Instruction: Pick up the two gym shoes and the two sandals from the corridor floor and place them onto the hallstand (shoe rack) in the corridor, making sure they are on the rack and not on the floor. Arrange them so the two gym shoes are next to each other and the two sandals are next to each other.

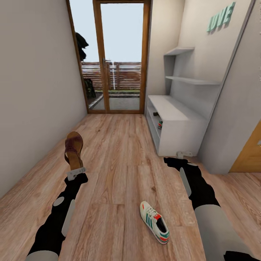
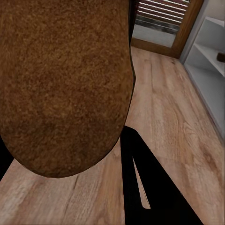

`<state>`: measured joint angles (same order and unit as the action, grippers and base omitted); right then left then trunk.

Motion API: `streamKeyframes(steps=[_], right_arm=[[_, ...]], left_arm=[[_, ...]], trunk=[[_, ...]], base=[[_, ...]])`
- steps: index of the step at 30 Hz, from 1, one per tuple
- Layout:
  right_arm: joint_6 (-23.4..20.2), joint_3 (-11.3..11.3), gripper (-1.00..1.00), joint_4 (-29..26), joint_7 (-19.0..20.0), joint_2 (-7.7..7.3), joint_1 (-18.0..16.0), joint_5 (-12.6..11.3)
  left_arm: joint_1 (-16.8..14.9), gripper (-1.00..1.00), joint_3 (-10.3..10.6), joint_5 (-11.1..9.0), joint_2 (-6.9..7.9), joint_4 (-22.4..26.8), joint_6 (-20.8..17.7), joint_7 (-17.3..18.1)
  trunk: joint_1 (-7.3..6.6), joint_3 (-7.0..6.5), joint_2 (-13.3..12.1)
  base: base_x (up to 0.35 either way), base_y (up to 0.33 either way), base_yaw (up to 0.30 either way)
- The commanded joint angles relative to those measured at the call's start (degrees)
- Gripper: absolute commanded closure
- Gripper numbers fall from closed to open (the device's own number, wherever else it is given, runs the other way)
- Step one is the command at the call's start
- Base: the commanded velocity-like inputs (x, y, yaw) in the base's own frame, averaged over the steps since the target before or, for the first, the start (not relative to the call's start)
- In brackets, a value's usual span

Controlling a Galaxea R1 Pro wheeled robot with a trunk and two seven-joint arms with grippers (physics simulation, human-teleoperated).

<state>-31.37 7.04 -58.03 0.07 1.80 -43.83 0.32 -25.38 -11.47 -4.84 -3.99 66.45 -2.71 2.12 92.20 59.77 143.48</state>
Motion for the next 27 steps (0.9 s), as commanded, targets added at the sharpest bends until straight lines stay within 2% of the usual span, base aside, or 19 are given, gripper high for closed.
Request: streamKeyframes(steps=[1,7,20,27], right_arm=[[-0.3,0.1,-1.0,-0.1,0.0,0.04,0.0,0.0],[-0.3,0.1,-1.0,-0.1,0.0,0.04,0.0,0.0],[-0.3,0.1,-1.0,-0.1,0.0,0.04,0.0,0.0],[-0.3,0.1,-1.0,-0.1,0.0,0.04,0.0,0.0]], left_arm=[[0.0,1.0,-0.1,-0.3,-0.05,0.1,-0.3,0.2],[0.0,1.0,-0.1,-0.3,-0.05,0.1,-0.3,0.2],[0.0,1.0,-0.1,-0.4,-0.05,0.1,-0.3,0.3],[0.0,1.0,-0.2,-0.4,-0.05,0.1,-0.3,0.3]], trunk=[[-0.01,0.06,0.0],[-0.01,0.06,0.0],[-0.01,0.06,0.0],[-0.01,0.06,0.0]], base=[[0.001,-0.208,0.0],[0.001,-0.156,0.0],[0.002,-0.017,0.0],[0.096,-0.141,0.0]])
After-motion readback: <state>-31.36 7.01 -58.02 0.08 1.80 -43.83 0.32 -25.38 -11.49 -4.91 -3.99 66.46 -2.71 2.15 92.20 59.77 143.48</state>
